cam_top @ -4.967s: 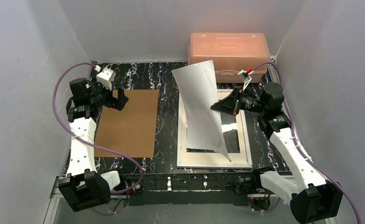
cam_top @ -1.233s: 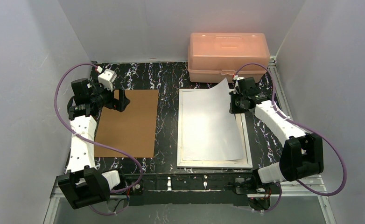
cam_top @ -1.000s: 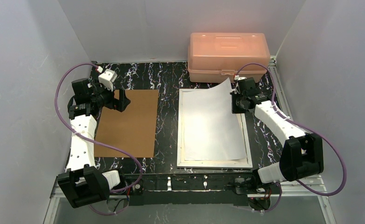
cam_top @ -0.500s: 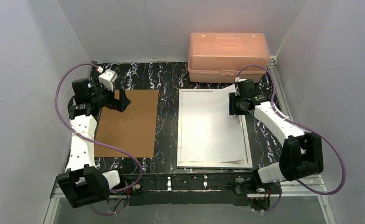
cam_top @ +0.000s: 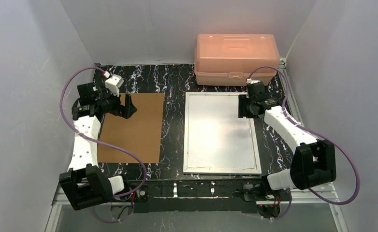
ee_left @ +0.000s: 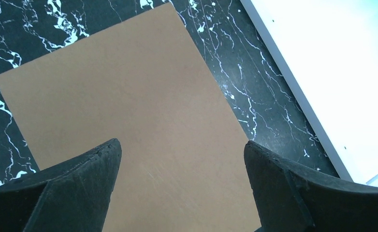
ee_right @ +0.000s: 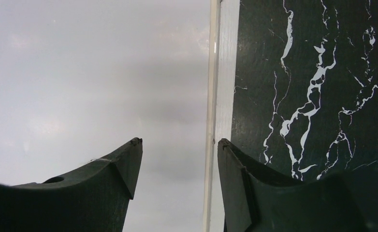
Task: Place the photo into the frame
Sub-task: Place the photo in the photo frame, then move the photo frame item to the center of the board.
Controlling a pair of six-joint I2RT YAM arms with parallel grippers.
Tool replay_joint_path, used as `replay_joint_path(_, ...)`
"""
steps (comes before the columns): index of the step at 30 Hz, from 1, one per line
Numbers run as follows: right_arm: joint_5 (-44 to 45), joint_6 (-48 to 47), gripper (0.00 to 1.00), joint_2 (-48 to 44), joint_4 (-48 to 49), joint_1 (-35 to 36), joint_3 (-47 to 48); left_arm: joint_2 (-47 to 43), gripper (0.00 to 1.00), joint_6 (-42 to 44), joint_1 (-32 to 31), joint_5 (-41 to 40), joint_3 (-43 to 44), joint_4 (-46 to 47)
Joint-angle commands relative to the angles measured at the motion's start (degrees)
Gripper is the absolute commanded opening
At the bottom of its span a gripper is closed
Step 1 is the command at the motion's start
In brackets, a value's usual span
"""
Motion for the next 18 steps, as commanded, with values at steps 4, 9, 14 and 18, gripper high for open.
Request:
replay_joint_path(4,-1.8,6.4,0.66,-2.6,5.1,9.2,0.6,4.5,0.98,0.5,0.5,-0.1,5.7,-7.8)
replay_joint_path(9,-0.8,10.2,0.66,7.1,6.3,24.4,11.0,10.1,0.98,3.9,4.4,-4.8,10.7,-12.4)
replay_joint_path(14,-4.1,12.6,0.70,19.5,7.9,32.7,24.6,17.1,0.86,10.9,9.7,-17.2,16.1,-18.3)
replay_joint_path(18,-6.1,13.7,0.88,31.1,5.2,36.7,36.7,23.1,0.71,10.6,14.1,-22.5,19.4,-20.9)
